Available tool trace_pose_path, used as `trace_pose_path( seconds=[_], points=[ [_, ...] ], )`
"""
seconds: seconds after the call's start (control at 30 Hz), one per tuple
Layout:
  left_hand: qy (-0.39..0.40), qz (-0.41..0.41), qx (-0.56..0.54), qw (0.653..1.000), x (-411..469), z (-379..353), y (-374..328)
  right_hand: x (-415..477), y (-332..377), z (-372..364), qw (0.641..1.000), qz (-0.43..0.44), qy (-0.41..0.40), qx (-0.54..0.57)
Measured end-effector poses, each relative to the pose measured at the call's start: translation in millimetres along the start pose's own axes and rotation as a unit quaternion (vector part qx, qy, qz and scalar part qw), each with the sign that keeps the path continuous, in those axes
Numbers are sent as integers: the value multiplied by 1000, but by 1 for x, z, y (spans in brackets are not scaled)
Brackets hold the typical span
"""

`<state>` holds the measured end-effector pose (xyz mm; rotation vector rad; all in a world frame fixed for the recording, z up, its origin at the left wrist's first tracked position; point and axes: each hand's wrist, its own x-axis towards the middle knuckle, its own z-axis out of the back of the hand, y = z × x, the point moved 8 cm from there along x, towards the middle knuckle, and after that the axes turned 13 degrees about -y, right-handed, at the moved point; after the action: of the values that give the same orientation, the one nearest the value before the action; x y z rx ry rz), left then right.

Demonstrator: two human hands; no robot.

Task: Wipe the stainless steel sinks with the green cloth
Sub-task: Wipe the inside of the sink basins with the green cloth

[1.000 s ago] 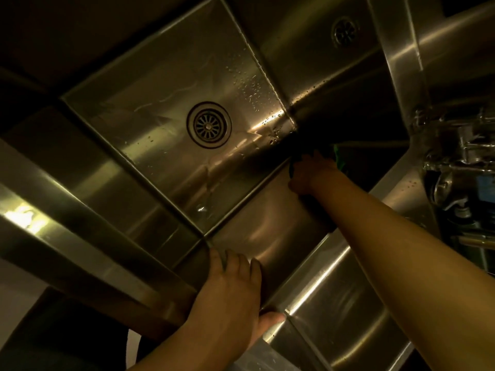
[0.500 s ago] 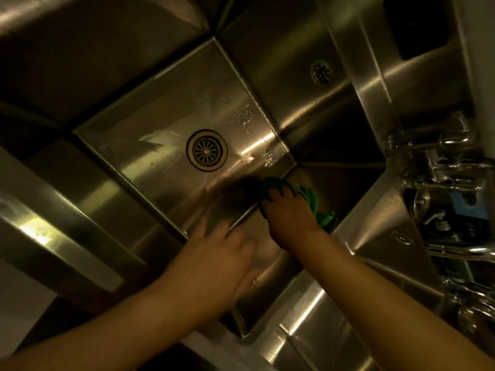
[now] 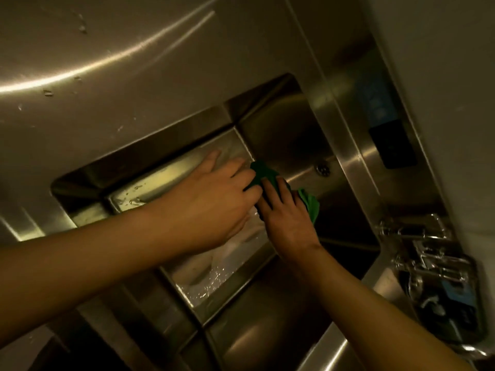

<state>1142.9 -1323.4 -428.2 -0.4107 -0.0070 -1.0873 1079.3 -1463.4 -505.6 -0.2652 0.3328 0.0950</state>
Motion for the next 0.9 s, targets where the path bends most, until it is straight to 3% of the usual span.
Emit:
trace_pose_path(
  seconds=[0.23,0.4,0.47,0.6,0.7,0.9],
  points=[
    [-30,-67,48,996,39,10,25,43,-32,36,997,41,-35,-50],
    [-94,-54,100,989,54,13,63,80,-50,62,977,103,-157,-100],
    [-83,-24,140,986,56,5,77,100,-56,65,967,125,-198,-99],
    [-42,-47,183,981,51,-20,98,142,-73,18,981,115,-120,-103],
    [-66,-86,191,976,47,-22,105,163,-69,-41,989,110,-26,-98],
    [-89,-113,173,974,48,-22,99,159,-65,-124,984,104,70,-125]
  ],
)
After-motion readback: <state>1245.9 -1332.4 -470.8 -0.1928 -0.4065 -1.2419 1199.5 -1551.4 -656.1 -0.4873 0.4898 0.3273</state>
